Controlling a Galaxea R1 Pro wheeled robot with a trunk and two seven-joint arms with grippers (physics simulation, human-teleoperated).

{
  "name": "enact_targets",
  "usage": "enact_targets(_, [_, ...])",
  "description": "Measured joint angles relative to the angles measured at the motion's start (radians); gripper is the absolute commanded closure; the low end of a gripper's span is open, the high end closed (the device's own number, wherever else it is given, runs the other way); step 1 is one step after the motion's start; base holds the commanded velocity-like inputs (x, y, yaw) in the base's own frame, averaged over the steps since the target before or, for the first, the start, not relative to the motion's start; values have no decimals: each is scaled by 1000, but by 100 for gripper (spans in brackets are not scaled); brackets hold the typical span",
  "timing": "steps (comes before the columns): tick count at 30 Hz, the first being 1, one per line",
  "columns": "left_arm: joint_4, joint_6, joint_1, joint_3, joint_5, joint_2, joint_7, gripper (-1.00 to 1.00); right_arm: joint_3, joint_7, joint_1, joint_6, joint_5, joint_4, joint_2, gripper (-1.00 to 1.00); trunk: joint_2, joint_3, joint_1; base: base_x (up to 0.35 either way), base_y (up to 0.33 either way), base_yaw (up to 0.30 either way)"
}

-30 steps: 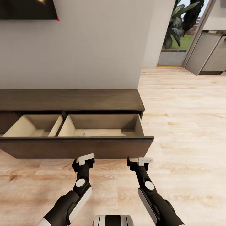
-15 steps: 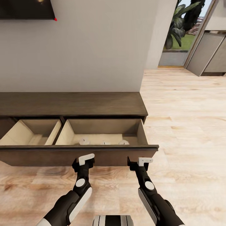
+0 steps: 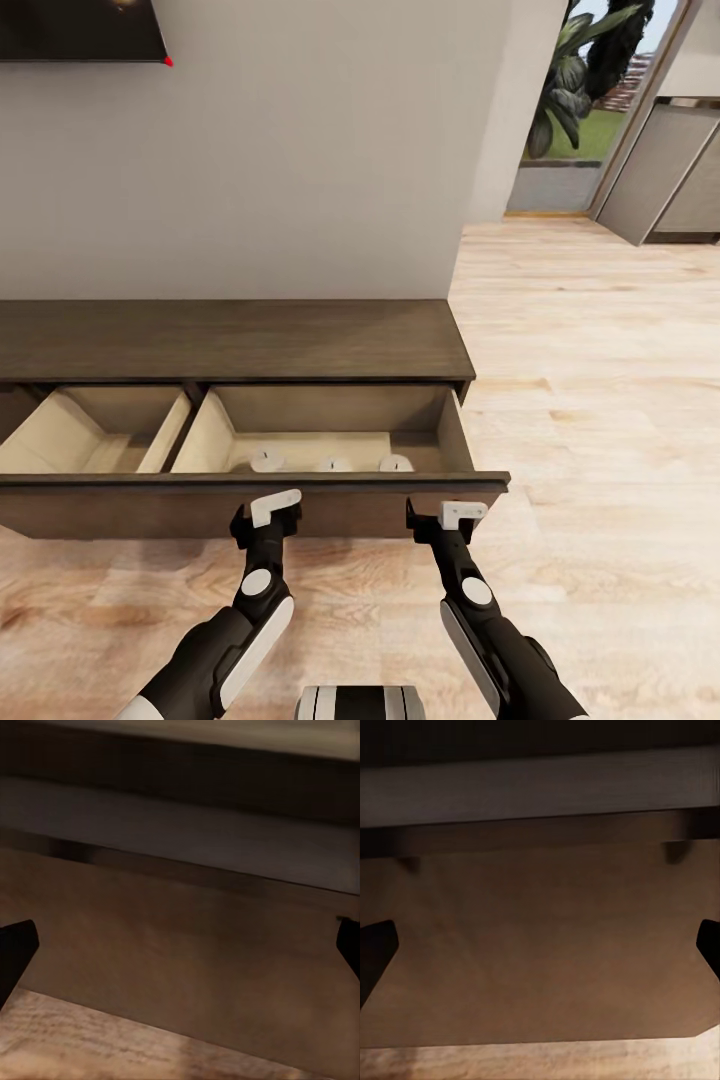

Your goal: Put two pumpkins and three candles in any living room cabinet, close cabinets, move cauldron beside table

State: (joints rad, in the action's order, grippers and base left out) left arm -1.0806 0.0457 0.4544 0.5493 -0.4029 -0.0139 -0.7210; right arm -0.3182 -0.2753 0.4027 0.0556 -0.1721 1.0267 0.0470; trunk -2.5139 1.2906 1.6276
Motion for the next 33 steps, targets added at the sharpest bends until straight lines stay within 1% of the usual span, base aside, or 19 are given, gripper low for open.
enact_targets(4, [0,0,0,-1,-2,0,3,-100,0,0,0,0,0,0,0,-100,0,0,0,202,0,0])
enact_targets(19, [0,0,0,-2,-2,0,4,-100,0,0,0,0,0,0,0,-100,0,0,-1,306,0,0])
enact_targets(33, [0,0,0,-2,-2,0,3,-100,1,-1,0,0,0,0,1,-100,0,0,0,238,0,0])
